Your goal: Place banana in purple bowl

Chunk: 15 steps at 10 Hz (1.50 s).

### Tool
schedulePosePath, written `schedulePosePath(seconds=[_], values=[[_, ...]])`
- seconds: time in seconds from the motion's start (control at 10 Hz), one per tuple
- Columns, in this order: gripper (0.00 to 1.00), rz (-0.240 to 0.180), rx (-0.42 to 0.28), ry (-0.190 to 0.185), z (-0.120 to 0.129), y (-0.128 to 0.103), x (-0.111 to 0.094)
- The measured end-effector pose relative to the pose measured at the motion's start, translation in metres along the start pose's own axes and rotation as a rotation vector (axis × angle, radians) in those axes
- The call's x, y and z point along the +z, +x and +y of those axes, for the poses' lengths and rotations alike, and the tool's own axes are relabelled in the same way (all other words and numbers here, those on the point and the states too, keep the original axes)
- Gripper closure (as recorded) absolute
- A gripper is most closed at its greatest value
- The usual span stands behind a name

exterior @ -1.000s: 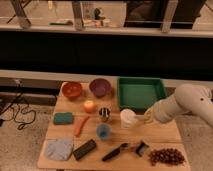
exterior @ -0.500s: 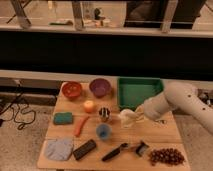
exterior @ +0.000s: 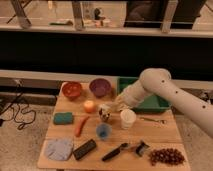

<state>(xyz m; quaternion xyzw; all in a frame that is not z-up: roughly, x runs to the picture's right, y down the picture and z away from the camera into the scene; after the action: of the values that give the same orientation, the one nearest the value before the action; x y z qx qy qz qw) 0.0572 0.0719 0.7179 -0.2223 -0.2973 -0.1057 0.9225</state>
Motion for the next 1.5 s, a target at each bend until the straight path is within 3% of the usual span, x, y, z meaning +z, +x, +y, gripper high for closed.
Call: schedulePosePath(seconds=[0.3, 1.0, 1.5], values=[[0.8, -0.013, -0.018, -0.016, -0.029, 0.007, 0.013], [0.8, -0.008, -0.019, -0.019, -0.033, 0.01, 0.016], [0.8, -0.006, -0.055, -0.032, -0.095, 0.001, 0.052]])
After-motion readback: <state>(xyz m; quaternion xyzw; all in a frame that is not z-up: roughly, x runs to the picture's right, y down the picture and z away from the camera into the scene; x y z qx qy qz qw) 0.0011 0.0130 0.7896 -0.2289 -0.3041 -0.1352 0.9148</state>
